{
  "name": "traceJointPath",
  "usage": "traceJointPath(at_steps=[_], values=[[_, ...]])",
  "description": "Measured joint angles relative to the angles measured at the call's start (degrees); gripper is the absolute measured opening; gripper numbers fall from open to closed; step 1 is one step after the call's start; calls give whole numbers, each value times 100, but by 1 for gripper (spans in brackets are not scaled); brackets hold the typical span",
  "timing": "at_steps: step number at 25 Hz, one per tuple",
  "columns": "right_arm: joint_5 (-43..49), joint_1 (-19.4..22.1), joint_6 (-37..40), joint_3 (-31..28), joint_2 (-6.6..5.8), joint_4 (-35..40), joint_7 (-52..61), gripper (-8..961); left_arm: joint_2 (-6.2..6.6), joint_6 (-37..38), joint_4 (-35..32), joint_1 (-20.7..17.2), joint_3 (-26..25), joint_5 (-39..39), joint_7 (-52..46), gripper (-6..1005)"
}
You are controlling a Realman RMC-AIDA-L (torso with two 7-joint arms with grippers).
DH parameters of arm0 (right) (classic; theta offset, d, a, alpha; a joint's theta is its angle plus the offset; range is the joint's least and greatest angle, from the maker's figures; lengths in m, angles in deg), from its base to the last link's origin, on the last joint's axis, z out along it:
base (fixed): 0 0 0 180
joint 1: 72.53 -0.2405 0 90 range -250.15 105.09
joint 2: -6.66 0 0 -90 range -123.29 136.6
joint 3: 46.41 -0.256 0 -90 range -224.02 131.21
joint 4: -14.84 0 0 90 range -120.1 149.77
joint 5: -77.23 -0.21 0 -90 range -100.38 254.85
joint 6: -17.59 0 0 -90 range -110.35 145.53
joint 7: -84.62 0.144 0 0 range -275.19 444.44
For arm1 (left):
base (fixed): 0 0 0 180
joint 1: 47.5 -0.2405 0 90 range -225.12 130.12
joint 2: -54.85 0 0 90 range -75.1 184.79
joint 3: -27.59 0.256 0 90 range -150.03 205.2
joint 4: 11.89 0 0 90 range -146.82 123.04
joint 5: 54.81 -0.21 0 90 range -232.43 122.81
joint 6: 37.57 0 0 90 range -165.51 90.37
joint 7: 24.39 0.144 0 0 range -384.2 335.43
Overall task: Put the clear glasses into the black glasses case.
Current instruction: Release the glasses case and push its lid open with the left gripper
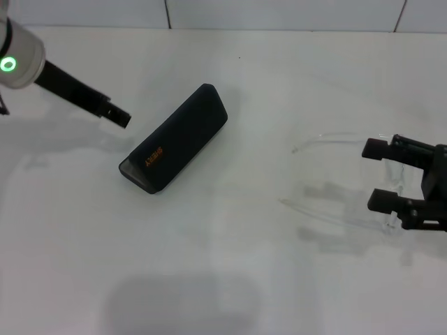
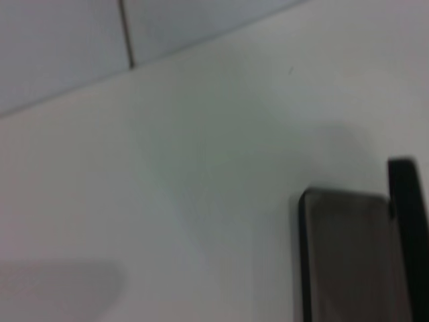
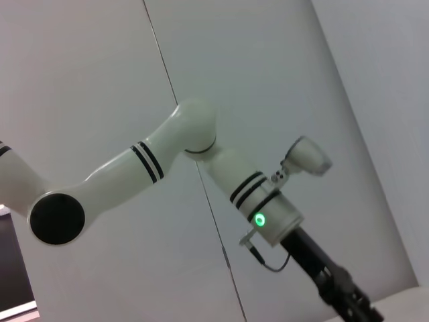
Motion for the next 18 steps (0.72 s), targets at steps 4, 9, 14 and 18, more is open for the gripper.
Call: traceJointPath(at_steps=[4,9,14,18], values=[[18,-114,0,-68,-5,0,11,845,-75,-33,77,-63,27,-63,66,813],[34,-171,-23,-133,-5,-9,10,844,-161,-73,172,-114,32,-57,152,813],[25,-179,-56,-144,-5,-12,3,844,-255,-39,239,-77,58,-35,227,813],[51,-159,-60,-311,-5,-19,1,843,-302,20,248,-57,146,23,244,813]])
